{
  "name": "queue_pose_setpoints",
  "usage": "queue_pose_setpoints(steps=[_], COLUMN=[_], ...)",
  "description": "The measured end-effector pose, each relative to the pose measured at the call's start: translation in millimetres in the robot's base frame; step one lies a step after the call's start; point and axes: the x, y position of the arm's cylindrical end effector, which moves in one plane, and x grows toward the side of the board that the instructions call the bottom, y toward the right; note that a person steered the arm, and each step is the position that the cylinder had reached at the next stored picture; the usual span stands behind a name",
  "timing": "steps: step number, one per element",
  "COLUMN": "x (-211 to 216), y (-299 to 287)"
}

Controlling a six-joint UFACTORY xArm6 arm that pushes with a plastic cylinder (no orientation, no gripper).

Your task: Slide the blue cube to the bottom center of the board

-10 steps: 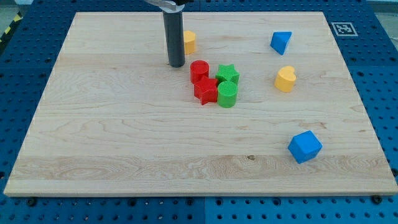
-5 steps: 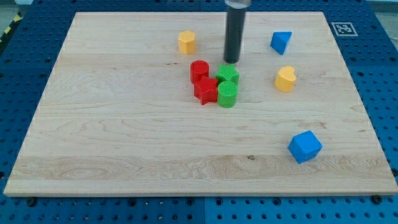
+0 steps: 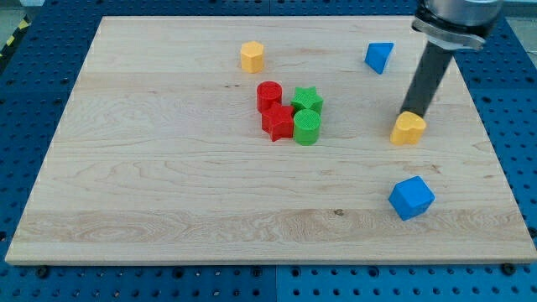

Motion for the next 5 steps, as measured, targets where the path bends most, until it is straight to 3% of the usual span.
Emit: queue_pose_setpoints(steps=[2,5], x=[67,133], y=[41,-25])
